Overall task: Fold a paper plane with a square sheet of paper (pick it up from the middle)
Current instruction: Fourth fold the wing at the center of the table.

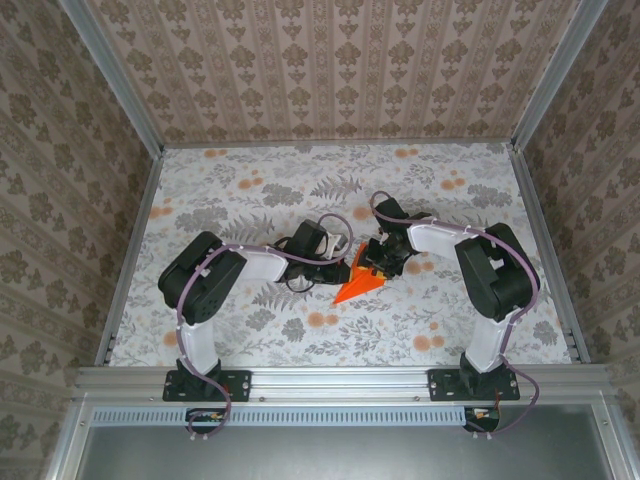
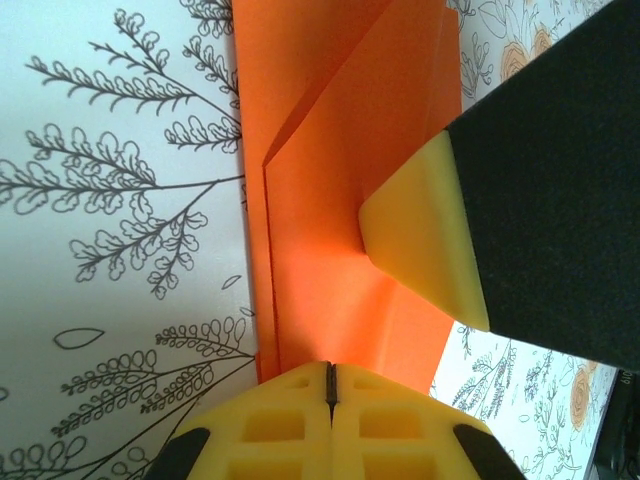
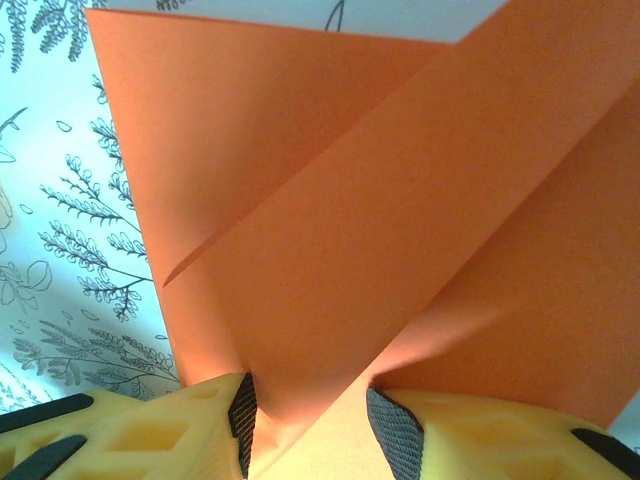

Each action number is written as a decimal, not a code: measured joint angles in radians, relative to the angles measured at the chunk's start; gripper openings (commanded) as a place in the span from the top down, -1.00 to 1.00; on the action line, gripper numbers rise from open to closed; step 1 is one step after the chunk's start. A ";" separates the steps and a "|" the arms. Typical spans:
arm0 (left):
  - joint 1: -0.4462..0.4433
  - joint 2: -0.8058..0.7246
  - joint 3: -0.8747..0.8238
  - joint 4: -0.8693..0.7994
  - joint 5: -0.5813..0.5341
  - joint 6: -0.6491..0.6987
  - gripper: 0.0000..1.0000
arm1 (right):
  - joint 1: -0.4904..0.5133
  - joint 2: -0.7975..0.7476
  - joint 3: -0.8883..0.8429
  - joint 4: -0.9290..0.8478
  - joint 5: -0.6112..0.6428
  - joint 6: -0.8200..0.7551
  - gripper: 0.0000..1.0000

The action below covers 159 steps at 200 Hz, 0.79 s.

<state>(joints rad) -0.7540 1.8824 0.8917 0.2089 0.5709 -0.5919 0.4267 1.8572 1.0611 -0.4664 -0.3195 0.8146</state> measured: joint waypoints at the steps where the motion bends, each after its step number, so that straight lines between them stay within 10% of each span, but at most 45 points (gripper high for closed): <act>1: 0.000 0.000 0.000 0.000 0.000 0.000 0.96 | 0.000 0.000 0.000 0.000 0.000 0.000 0.09; 159: -0.020 0.000 0.044 -0.108 -0.060 0.017 1.00 | 0.013 -0.084 -0.036 0.020 0.006 -0.009 0.04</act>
<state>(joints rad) -0.7738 1.8824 0.9360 0.1005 0.5110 -0.5747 0.4397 1.7737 1.0252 -0.4465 -0.3138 0.8055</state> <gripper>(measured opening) 0.048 0.472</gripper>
